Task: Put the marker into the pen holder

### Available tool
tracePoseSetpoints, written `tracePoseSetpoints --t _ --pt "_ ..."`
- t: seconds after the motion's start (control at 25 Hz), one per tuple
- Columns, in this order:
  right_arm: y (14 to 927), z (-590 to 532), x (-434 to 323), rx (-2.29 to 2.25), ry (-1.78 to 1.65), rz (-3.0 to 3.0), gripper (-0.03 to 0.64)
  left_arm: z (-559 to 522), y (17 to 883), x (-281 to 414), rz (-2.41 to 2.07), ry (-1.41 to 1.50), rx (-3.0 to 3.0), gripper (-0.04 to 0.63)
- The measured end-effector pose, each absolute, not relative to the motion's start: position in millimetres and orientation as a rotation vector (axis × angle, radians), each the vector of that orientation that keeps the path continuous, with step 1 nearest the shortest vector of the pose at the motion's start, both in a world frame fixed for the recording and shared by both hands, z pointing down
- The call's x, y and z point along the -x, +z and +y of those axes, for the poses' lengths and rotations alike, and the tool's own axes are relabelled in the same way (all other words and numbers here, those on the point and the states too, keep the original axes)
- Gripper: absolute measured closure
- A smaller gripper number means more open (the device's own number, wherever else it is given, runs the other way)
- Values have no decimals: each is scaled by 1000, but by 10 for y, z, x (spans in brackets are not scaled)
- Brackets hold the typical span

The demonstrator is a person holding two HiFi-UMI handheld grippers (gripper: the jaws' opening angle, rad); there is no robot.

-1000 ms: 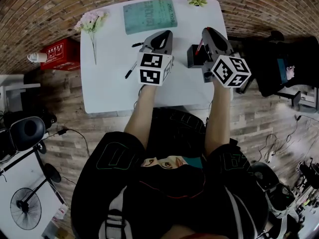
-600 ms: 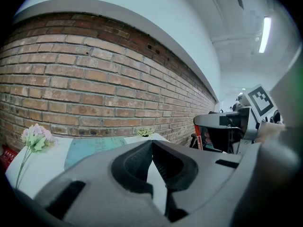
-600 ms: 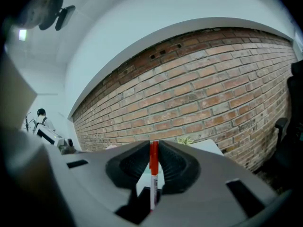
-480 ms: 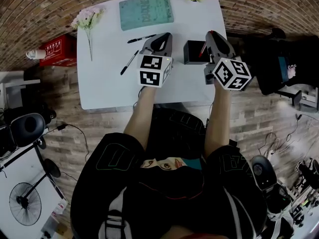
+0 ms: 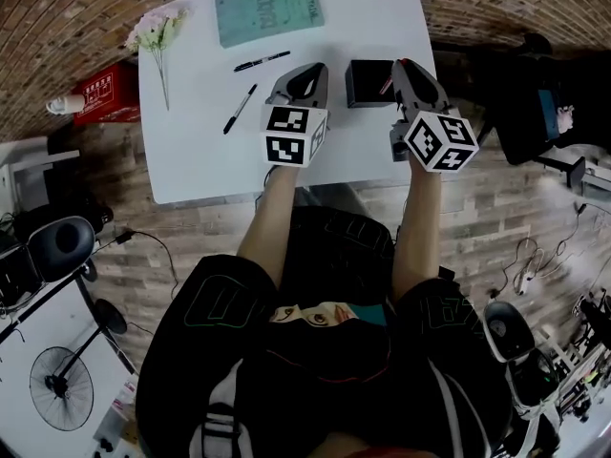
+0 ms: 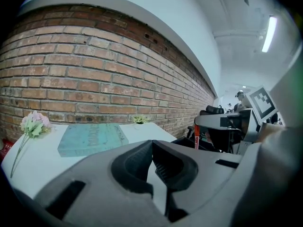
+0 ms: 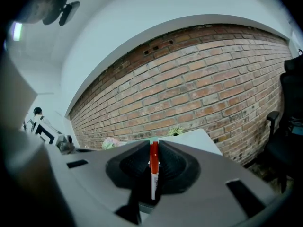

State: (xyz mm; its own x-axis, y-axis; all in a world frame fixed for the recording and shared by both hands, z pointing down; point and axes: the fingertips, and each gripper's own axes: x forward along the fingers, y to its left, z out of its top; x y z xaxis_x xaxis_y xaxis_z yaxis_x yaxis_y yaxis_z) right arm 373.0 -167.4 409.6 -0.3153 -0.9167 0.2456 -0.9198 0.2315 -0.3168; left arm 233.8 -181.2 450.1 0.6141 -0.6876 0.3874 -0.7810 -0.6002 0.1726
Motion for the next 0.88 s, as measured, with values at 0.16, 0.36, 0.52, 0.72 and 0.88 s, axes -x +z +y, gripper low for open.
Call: tracePoseSetpoints --t 0.16,0.36,0.52,0.72,0.88 --pt "4202 -1586 -3734 -1815 643 -2456 552 -1739 4596 -2410 -1157 433 -2512 591" --pt "4320 -1468 -3697 -1746 558 -2434 552 -1668 4677 -2463 -1126 471 -2507 591" --pt "4379 -1387 -3686 -1750 574 -2449 552 -1601 4762 -2483 -1102 502 -2498 591" --pt "4492 -1297 -3671 -1725 552 -2430 551 -1533 4887 -2505 -1085 520 -2476 591" --pt "4552 -1246 -3668 -1722 541 -2415 551 -1473 4967 -2540 -1064 530 -2469 591"
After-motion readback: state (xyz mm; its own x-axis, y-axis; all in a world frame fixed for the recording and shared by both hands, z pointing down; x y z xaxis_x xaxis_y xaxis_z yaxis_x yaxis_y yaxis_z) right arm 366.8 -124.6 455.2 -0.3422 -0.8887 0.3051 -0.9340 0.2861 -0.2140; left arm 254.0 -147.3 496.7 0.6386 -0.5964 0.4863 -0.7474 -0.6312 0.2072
